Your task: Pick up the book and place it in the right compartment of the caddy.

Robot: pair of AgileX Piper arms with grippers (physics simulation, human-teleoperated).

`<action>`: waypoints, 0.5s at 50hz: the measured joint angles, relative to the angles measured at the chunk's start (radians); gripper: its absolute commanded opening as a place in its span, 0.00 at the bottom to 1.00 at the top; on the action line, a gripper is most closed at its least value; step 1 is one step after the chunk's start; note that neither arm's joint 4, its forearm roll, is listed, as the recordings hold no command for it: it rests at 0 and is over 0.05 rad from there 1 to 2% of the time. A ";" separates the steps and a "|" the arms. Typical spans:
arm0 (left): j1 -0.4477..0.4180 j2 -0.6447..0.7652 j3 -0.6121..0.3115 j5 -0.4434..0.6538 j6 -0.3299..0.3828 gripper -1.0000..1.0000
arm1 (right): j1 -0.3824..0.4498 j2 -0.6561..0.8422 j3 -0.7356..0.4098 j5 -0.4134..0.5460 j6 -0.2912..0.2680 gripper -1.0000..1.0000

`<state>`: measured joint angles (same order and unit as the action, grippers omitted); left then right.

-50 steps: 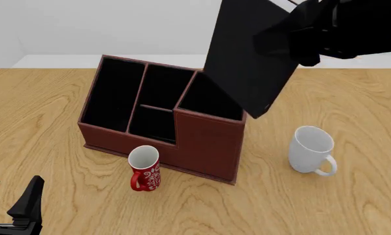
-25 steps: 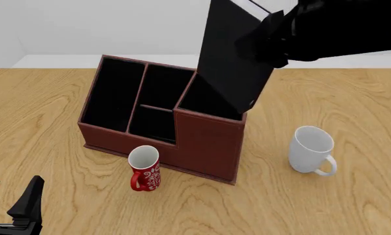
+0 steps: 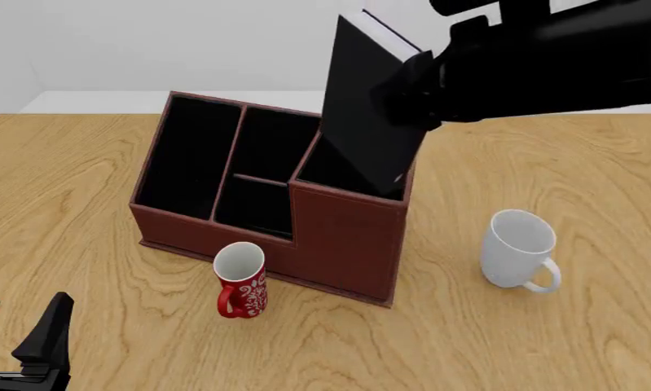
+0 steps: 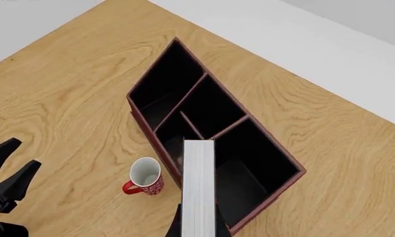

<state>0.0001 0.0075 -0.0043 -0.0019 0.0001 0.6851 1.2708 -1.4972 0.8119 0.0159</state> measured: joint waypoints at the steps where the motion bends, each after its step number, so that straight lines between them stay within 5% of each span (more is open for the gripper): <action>1: 0.000 0.000 0.000 0.000 0.000 1.00 | -0.001 0.002 0.002 -0.004 0.000 0.00; 25: 0.000 0.000 0.000 0.000 0.000 1.00 | -0.032 0.065 0.016 -0.066 -0.013 0.00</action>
<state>0.0001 0.0075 -0.0043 -0.0019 0.0001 0.6533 1.3362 -1.4814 0.7456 0.0029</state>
